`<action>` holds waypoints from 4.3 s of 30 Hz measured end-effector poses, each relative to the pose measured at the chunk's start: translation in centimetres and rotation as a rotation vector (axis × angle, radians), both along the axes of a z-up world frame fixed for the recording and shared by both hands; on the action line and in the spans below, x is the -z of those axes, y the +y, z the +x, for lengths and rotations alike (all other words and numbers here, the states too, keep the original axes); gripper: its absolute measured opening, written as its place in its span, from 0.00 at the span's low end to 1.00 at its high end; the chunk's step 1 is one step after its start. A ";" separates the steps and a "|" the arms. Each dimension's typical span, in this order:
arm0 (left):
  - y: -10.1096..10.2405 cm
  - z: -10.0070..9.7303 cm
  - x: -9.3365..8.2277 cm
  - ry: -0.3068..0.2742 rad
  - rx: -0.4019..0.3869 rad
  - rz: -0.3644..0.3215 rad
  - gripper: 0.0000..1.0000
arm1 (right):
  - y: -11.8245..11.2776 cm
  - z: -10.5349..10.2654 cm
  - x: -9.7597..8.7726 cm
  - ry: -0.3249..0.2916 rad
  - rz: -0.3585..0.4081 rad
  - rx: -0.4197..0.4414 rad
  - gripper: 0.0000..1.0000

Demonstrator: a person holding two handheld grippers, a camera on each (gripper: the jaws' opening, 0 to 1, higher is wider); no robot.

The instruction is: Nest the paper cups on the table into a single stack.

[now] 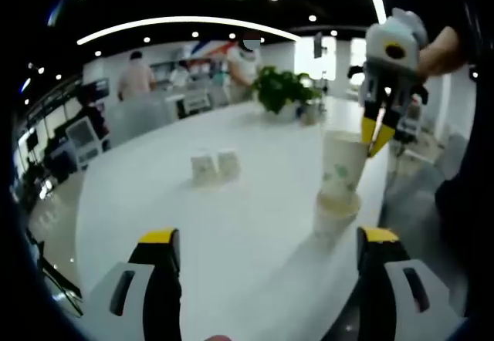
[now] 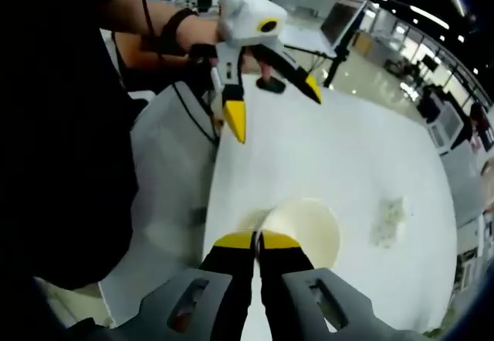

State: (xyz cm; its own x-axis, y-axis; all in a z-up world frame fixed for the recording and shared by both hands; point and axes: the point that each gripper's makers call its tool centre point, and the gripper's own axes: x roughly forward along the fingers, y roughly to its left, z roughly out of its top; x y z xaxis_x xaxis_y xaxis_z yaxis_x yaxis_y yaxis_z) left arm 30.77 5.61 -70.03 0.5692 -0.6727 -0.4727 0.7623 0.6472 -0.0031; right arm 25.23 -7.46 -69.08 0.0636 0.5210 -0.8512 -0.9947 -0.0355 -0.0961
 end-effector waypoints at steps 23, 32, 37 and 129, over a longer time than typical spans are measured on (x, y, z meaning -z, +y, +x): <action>0.4 0.1 0.1 0.012 -0.015 -0.016 0.94 | 0.8 -0.9 5.0 -0.005 -0.099 -0.091 0.00; 0.7 0.1 0.9 0.029 -0.026 -0.020 0.94 | 0.9 -0.6 5.8 0.001 -0.110 -0.103 0.00; 1.1 0.2 1.1 0.035 -0.037 -0.023 0.94 | 0.7 -0.6 6.3 0.003 -0.117 -0.120 0.00; 1.4 1.5 -0.4 0.033 -0.042 -0.036 0.93 | -12.3 8.9 1.0 -0.171 0.371 0.798 1.00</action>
State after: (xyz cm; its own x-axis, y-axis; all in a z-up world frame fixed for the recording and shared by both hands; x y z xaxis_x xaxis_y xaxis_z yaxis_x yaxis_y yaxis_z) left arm 32.29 7.03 -69.68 0.5824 -0.6652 -0.4673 0.7332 0.6780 -0.0513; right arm 34.13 -19.80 -70.12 0.6350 0.5069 -0.5829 -0.6809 0.7236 -0.1126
